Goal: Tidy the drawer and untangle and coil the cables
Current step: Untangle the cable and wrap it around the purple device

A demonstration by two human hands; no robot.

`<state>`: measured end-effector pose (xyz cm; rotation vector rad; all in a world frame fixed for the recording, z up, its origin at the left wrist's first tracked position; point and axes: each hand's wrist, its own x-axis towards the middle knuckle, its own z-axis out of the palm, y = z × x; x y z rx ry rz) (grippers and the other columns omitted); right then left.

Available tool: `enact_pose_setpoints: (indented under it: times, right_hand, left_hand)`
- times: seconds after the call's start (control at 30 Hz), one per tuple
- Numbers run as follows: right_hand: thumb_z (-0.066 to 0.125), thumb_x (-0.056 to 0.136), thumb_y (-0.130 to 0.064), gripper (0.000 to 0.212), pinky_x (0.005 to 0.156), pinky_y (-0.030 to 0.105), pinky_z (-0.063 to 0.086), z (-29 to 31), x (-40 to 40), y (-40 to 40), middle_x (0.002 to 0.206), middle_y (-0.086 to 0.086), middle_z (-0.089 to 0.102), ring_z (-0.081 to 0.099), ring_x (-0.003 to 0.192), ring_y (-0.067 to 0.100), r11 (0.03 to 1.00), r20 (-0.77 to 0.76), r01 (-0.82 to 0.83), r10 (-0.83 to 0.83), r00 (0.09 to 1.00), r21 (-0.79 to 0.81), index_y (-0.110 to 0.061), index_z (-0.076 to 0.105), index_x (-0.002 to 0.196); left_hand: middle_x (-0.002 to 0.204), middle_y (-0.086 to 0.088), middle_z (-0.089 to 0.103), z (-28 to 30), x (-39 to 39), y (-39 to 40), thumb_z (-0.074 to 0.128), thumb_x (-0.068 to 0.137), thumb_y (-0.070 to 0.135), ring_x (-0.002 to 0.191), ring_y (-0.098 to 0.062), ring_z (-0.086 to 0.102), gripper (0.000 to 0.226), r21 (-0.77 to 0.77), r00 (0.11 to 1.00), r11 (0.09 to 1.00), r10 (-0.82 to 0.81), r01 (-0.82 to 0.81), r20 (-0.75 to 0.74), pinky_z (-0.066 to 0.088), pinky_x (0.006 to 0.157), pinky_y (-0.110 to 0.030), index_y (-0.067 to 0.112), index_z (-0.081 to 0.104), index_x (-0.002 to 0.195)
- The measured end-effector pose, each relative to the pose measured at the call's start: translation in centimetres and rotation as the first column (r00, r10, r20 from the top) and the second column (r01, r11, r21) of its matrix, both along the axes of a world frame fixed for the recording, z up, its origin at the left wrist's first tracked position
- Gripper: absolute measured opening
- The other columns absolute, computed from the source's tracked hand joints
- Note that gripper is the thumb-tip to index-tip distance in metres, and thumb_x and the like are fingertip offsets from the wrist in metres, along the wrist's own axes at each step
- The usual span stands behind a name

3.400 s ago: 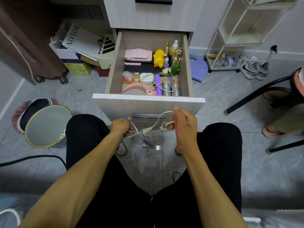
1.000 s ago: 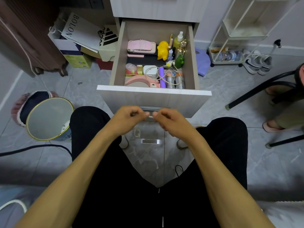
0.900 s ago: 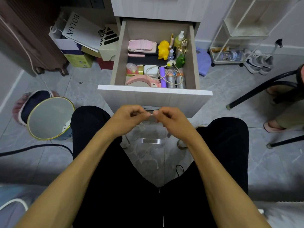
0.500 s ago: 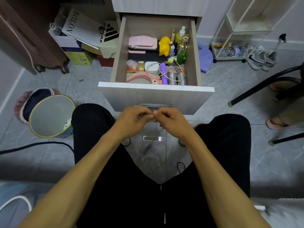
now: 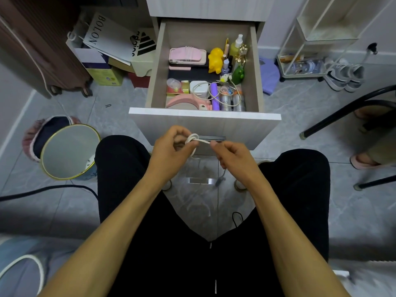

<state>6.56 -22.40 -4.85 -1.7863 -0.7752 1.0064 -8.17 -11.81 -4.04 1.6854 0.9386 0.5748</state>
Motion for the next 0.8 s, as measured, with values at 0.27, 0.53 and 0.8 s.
enact_pose_setpoints:
  times: [0.27, 0.53, 0.8]
  right_hand:
    - [0.062, 0.093, -0.014, 0.012, 0.061, 0.025, 0.047, 1.0, -0.3, 0.4, 0.06, -0.004, 0.057, 0.051, 0.057, 0.008, 0.982, 0.029, -0.045, 0.04, 0.999, 0.185, -0.007, 0.067, 0.086]
    - [0.063, 0.092, -0.012, 0.008, 0.07, 0.028, 0.056, 0.6, -0.5, -0.3, 0.085, 0.002, 0.068, 0.065, 0.07, 0.014, 0.983, -0.037, -0.027, 0.035, 0.999, 0.184, -0.017, 0.064, 0.098]
    - [0.07, 0.086, -0.01, 0.02, 0.081, 0.021, 0.055, 1.1, -1.1, -0.5, 0.096, -0.006, 0.072, 0.068, 0.087, 0.01, 0.948, 0.18, -0.089, 0.034, 0.983, 0.304, -0.023, 0.071, 0.1]
  left_hand:
    - [0.092, 0.009, 0.075, 0.2, -0.4, -1.3, 0.075, 0.084, 0.015, 0.087, -0.009, 0.071, 0.016, 0.048, 0.998, 0.998, -0.036, 0.034, 0.05, 0.058, 0.082, -0.028, 0.023, 0.074, 0.099]
    - [0.083, 0.014, 0.071, 0.5, -0.8, -1.3, 0.078, 0.081, 0.019, 0.078, -0.006, 0.067, 0.016, 0.103, 0.999, 0.995, 0.021, -0.017, -0.036, 0.055, 0.073, -0.021, 0.03, 0.068, 0.085]
    - [0.092, 0.012, 0.064, 1.2, -0.7, -1.8, 0.073, 0.084, 0.014, 0.082, -0.005, 0.059, 0.015, 0.497, 0.989, 0.867, 0.053, 0.022, -0.136, 0.047, 0.078, -0.008, 0.017, 0.074, 0.099]
